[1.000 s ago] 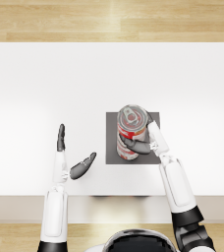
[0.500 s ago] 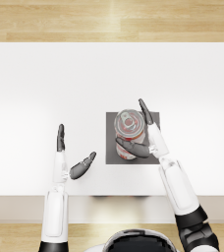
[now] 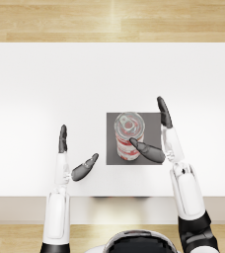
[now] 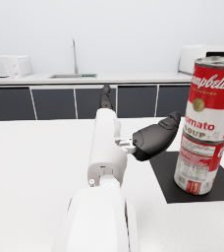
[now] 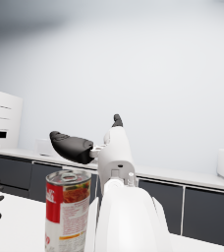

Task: Pick up the red can on the left and place it in the middle, then pick up the red can on the right and place it on top of the can in the middle

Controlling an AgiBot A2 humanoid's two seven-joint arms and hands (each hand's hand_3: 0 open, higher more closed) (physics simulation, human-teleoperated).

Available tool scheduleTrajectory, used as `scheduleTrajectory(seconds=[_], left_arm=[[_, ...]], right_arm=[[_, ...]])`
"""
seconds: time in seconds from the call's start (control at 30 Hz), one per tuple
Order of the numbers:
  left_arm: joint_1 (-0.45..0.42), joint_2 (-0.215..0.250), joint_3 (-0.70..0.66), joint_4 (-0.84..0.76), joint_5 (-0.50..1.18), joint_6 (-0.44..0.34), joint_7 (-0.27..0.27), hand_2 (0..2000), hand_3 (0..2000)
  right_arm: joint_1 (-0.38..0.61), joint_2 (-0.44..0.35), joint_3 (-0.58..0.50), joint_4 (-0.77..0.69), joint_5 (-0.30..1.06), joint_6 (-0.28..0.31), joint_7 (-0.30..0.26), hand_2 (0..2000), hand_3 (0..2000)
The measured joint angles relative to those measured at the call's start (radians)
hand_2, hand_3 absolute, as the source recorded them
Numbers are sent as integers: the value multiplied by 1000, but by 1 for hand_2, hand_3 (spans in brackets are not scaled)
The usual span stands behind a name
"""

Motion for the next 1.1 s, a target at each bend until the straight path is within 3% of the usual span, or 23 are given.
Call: scheduleTrajectory(seconds=[0.1,0.13,0.23,0.37,0.6,1.1], left_arm=[[0,3,-6,-29,0,0,0,0,0],[2,4,-10,-41,0,0,0,0,0],[14,7,-28,-78,0,0,0,0,0],[36,9,-59,-122,0,0,0,0,0],[51,11,-103,-143,0,0,0,0,0],[52,13,-115,-144,0,0,0,0,0]], right_arm=[[1,-6,-36,44,0,0,0,0,0],[2,-7,-49,54,0,0,27,0,0],[-3,-10,-99,79,0,0,215,0,0],[-19,-10,-169,108,0,0,314,0,0],[-52,-12,-259,126,-1,0,346,0,0],[-67,-12,-275,128,-1,0,349,0,0]])
